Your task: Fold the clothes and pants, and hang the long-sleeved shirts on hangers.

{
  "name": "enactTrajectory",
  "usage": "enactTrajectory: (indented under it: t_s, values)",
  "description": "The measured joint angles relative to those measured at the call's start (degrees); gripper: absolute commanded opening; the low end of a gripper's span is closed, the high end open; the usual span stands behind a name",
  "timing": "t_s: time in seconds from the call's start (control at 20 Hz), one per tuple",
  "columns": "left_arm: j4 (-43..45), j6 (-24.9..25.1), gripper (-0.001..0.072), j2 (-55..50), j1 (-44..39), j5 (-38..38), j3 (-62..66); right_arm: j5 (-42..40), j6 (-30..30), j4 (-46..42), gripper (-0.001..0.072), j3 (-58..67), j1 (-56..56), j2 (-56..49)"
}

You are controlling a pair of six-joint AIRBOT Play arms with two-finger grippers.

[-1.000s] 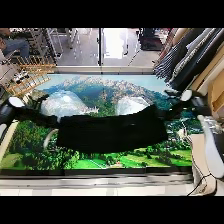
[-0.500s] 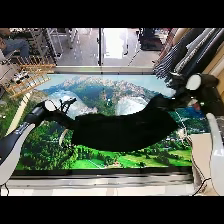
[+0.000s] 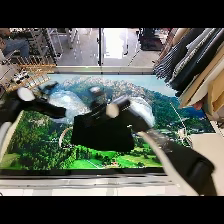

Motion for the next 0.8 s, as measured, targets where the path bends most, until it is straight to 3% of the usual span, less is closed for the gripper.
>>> enactTrajectory:
  t_s: [0.1, 0.15, 0.35, 0.4, 0.5, 0.55, 0.7, 0.8]
  values:
    - [1.64, -2.19, 0.0026, 3.06, 3.76, -1.09, 0.39, -6.14, -3.39, 6.54, 0.0370, 0.35, 2.75, -5.66]
    - [1.81, -2.82, 0.0026, 3.93, 5.07, -1.73, 0.46, -7.89, -4.90, 9.33, 0.0429, 0.83, 3.19, -7.89]
    - [-1.68, -0.76, 0.0026, 5.46, 6.88, -3.45, -0.79, -5.03, -9.62, 13.75, 0.0435, 3.89, -2.32, -8.17]
    - [-4.07, 0.90, 0.0026, 5.40, 6.49, -3.74, -1.57, -3.30, -10.08, 13.60, 0.0466, 4.35, -5.31, -6.47]
    - [-8.31, 4.50, 0.0026, 4.57, 4.55, -3.93, -3.43, 2.47, -10.56, 12.94, 0.0638, 4.68, -12.92, -2.56]
    - [-9.64, 6.05, 0.0026, 3.80, 3.17, -3.96, -4.48, 6.51, -10.67, 12.81, 0.0691, 4.15, -17.18, -0.68]
    - [-11.74, 8.98, 0.0026, -0.22, -1.60, -3.08, -7.65, 16.79, -11.02, 13.31, 0.0694, -1.01, -27.87, 3.04]
    - [-12.28, 9.86, 0.0026, -3.82, -4.17, -0.74, -8.74, 18.62, -12.07, 14.67, 0.0695, -6.38, -31.78, 4.04]
